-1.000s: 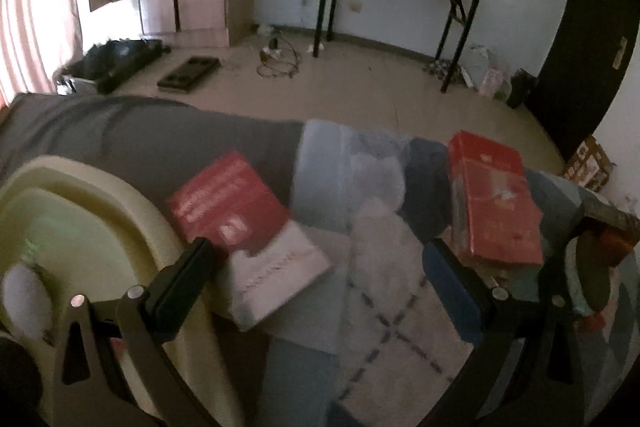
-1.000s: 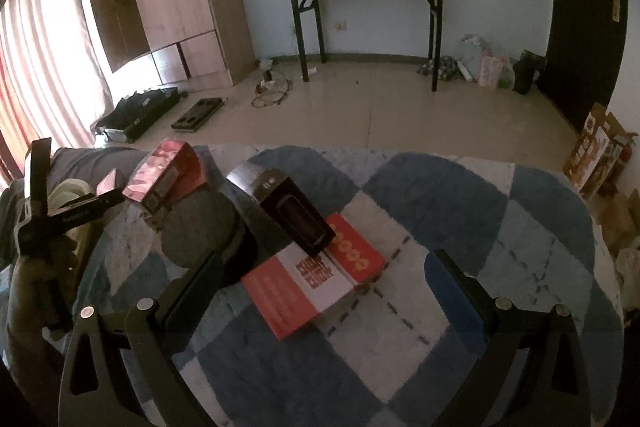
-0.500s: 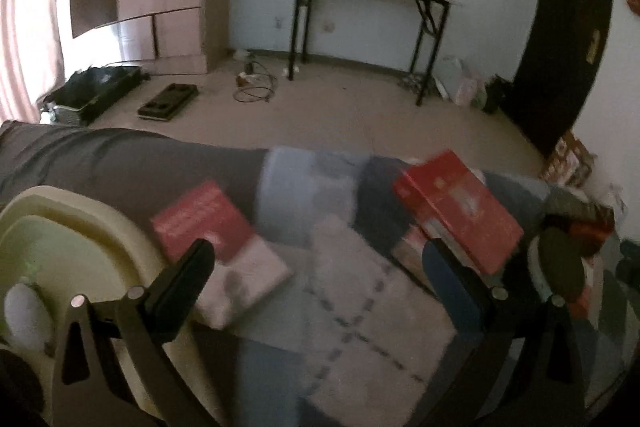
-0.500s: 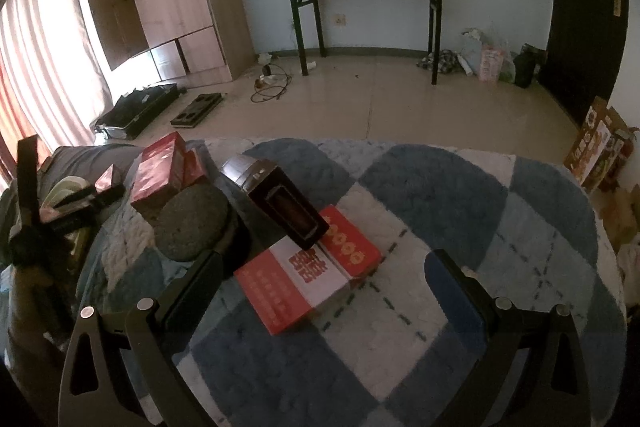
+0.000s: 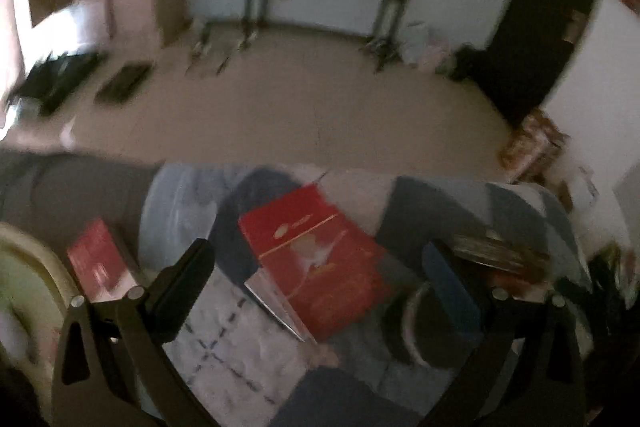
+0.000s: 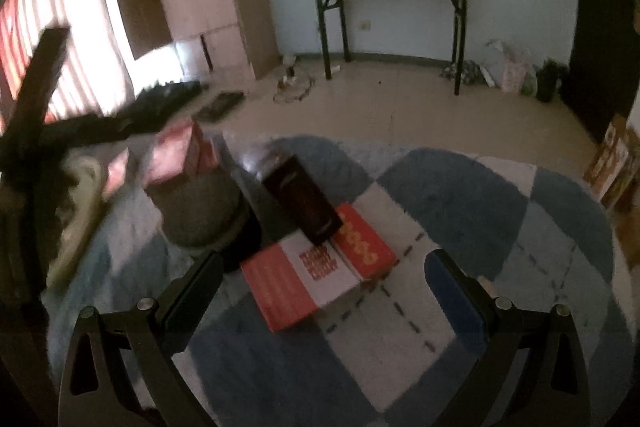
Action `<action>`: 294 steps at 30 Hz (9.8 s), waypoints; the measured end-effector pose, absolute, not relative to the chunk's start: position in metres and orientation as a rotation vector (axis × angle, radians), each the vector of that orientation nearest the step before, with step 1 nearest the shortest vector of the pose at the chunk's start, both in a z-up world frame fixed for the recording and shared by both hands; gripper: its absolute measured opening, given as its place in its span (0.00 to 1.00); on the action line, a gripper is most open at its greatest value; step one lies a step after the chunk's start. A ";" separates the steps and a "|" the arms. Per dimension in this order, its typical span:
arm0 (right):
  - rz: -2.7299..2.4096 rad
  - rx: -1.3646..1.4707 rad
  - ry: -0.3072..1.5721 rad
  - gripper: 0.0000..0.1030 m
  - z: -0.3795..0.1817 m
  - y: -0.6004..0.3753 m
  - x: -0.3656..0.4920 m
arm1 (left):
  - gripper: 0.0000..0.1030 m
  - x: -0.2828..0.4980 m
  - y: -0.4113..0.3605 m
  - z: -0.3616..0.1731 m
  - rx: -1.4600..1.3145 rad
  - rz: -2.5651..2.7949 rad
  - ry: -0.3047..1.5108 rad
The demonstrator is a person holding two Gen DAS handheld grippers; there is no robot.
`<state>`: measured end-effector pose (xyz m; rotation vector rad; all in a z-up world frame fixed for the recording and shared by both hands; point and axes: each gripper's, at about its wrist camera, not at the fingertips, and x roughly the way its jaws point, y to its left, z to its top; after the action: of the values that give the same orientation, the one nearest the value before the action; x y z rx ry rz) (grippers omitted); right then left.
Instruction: Organize rigid objects
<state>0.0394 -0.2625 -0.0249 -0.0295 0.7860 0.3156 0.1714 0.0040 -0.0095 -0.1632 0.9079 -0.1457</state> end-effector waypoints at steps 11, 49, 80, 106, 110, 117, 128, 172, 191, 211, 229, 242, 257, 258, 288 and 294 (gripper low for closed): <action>0.342 -0.159 0.775 1.00 -0.047 -0.240 0.047 | 1.00 0.179 0.020 -0.051 -0.287 -0.107 0.926; 0.504 -0.285 0.769 0.92 -0.076 -0.235 0.071 | 0.56 0.179 0.043 -0.045 -0.199 -0.191 0.841; 1.012 -0.245 0.550 0.92 0.057 -0.018 0.012 | 0.56 0.022 0.347 0.012 -0.433 0.290 0.676; 1.036 -0.608 0.824 0.92 -0.033 0.180 0.039 | 0.85 0.046 0.352 -0.022 -0.550 0.239 0.739; 1.017 -0.574 0.760 0.92 -0.015 0.163 0.028 | 0.97 0.044 0.353 -0.014 -0.580 0.234 0.686; 0.781 -0.277 0.590 0.99 0.049 0.020 0.013 | 1.00 0.072 0.305 0.007 -0.591 0.080 0.613; 0.372 0.046 0.543 1.00 0.040 -0.187 0.004 | 1.00 0.140 0.164 -0.011 -0.038 -0.021 0.797; 0.466 -0.166 0.700 0.98 0.007 -0.217 0.042 | 1.00 0.179 0.101 -0.065 0.679 -0.587 1.071; 0.501 -0.103 0.745 0.30 -0.003 -0.233 0.058 | 0.86 0.190 0.104 -0.065 0.611 -0.514 1.009; 0.564 -0.079 0.541 0.21 0.049 -0.238 -0.010 | 0.27 0.153 0.115 -0.015 0.516 -0.358 0.879; 0.934 -0.098 0.505 0.21 0.077 -0.120 -0.027 | 0.23 0.036 0.244 0.066 0.122 -0.254 0.588; 1.010 -0.361 0.593 0.22 0.035 0.066 0.035 | 0.23 0.036 0.349 0.009 -0.189 -0.160 0.627; 0.957 -0.542 0.598 0.22 0.010 0.142 0.034 | 0.24 0.033 0.356 0.006 -0.227 -0.215 0.631; 0.959 -0.536 0.603 0.22 0.008 0.145 0.035 | 0.24 0.033 0.355 0.005 -0.216 -0.213 0.636; 0.464 -0.165 0.579 1.00 0.014 -0.173 -0.021 | 1.00 0.078 0.087 0.043 0.193 -0.422 0.664; 0.478 -0.165 0.618 1.00 -0.014 -0.167 0.008 | 1.00 0.128 0.014 -0.027 0.455 -0.586 0.824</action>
<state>0.0080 -0.1667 -0.0139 -0.1651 0.6176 0.4781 0.1280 0.0143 -0.0266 0.4546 0.8243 -0.5861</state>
